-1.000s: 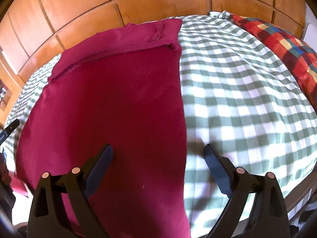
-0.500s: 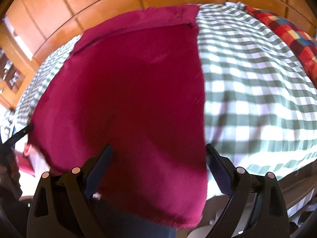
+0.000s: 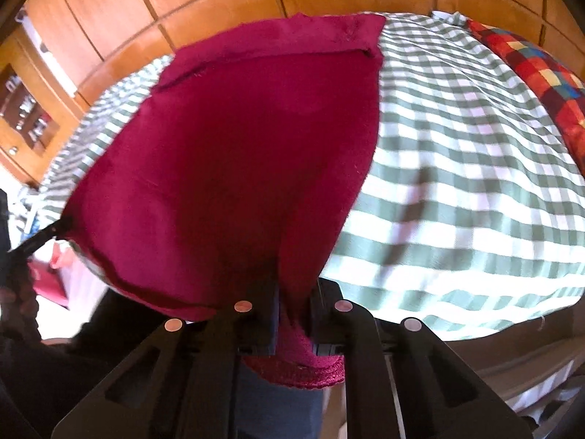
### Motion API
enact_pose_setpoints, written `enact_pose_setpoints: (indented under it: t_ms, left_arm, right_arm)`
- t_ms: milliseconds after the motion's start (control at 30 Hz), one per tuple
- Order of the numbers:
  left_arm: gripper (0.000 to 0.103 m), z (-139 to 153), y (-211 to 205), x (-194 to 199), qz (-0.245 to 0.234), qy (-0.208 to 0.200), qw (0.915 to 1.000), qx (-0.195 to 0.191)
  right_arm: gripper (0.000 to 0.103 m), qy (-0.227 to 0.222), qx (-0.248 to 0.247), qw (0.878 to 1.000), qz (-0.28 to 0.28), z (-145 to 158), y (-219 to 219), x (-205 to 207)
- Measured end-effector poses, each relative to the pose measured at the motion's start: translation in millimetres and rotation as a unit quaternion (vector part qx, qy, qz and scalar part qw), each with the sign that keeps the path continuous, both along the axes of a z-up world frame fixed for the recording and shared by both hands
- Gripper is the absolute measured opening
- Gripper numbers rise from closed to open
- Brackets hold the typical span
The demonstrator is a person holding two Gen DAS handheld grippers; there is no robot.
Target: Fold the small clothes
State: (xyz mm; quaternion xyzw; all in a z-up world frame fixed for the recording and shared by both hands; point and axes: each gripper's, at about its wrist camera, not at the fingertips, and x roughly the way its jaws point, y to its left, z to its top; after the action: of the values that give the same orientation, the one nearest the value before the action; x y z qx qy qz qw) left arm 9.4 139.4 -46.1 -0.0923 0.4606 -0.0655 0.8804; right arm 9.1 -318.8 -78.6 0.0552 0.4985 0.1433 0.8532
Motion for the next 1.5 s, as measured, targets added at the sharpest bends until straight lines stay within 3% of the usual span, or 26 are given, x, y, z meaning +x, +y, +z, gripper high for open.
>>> enact_pose_setpoints:
  t_ms: [200, 400, 567, 767, 800, 833, 900, 933, 967, 1067, 1200, 1300, 1400, 1467, 1500]
  left_arm:
    - [0.006, 37, 8, 17, -0.015, -0.04, 0.9967, -0.069]
    - [0.006, 58, 7, 62, -0.021, -0.062, 0.9911, -0.116]
    - [0.006, 67, 3, 120, -0.013, -0.064, 0.9909, -0.118]
    - [0.007, 56, 6, 201, 0.028, -0.038, 0.9926, -0.112]
    - [0.008, 53, 6, 213, 0.034, -0.032, 0.993, -0.108]
    - [0.011, 50, 5, 225, 0.036, -0.026, 0.9932, -0.107]
    - [0.039, 46, 7, 235, 0.054, -0.017, 0.9942, -0.091]
    - [0.058, 46, 10, 235, 0.068, -0.023, 0.9938, -0.085]
    - [0.064, 47, 14, 231, 0.074, -0.036, 0.9927, -0.089]
    - [0.064, 37, 28, 213, 0.075, -0.035, 0.9917, -0.098]
    - [0.063, 9, 31, 181, 0.048, -0.016, 0.9957, -0.077]
    - [0.057, -10, 22, 162, 0.027, 0.001, 0.9968, -0.076]
    - [0.048, -22, 6, 161, 0.021, 0.01, 0.9981, -0.057]
    - [0.034, -27, 0, 165, 0.021, 0.012, 0.9985, -0.049]
    - [0.032, -29, -2, 167, 0.023, 0.019, 0.9986, -0.043]
  right_arm:
    - [0.011, -0.019, 0.067, 0.998, 0.005, 25, 4, 18]
    - [0.011, -0.029, 0.107, 0.993, -0.034, 34, -14, 48]
    - [0.011, -0.029, 0.132, 0.988, -0.075, 34, -31, 93]
    - [0.013, -0.015, 0.136, 0.985, -0.104, 26, -39, 163]
    - [0.016, -0.016, 0.138, 0.985, -0.107, 27, -40, 172]
    - [0.028, -0.014, 0.146, 0.983, -0.113, 29, -42, 181]
    - [0.075, -0.024, 0.175, 0.976, -0.125, 38, -48, 186]
    - [0.091, -0.039, 0.181, 0.973, -0.137, 44, -52, 184]
    - [0.091, -0.053, 0.19, 0.971, -0.138, 49, -57, 179]
    - [0.091, -0.057, 0.19, 0.971, -0.133, 52, -69, 161]
    - [0.091, -0.041, 0.138, 0.981, -0.127, 30, -70, 126]
    - [0.09, -0.017, 0.105, 0.986, -0.128, 4, -62, 123]
    - [0.075, -0.022, 0.099, 0.986, -0.134, -7, -53, 136]
    - [0.047, -0.018, 0.093, 0.987, -0.13, -12, -43, 150]
    - [0.042, -0.015, 0.085, 0.988, -0.126, -13, -39, 153]
